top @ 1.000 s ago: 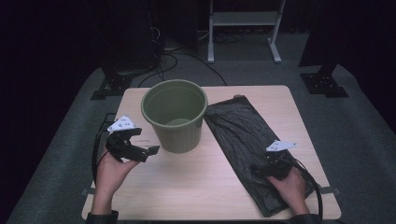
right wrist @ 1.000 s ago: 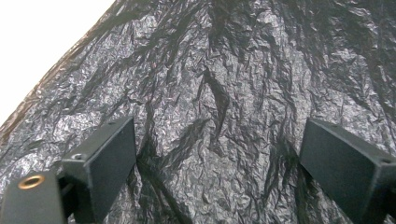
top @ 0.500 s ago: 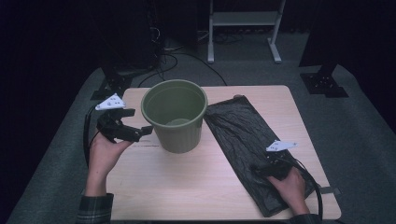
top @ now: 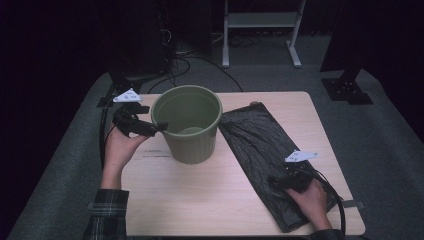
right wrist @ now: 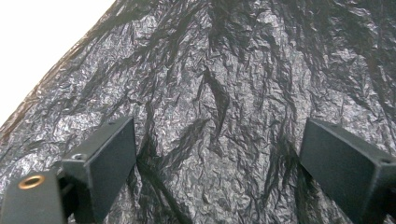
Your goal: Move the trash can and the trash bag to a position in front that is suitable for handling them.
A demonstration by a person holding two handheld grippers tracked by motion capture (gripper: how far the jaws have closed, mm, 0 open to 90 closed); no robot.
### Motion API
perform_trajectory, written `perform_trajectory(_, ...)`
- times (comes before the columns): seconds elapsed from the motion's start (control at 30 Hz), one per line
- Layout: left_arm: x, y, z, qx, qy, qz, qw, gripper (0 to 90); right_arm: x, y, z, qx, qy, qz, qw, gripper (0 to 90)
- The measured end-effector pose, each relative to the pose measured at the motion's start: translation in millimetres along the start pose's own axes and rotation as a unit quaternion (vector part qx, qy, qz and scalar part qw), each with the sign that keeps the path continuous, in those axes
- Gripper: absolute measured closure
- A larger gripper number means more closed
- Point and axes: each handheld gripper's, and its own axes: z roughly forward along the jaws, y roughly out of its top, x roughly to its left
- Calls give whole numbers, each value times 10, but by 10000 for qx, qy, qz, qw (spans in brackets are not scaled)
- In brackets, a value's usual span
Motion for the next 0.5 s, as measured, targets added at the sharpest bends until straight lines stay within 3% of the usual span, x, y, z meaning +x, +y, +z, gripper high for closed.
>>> perform_trajectory(0.23,136,-4,94,98,91,-40,9999,0,0,1,1,0,2,0,10000,95)
perform_trajectory(0.5,262,-49,232,228,-41,-133,9996,0,-2,1,1,-6,0,-10,10000,95)
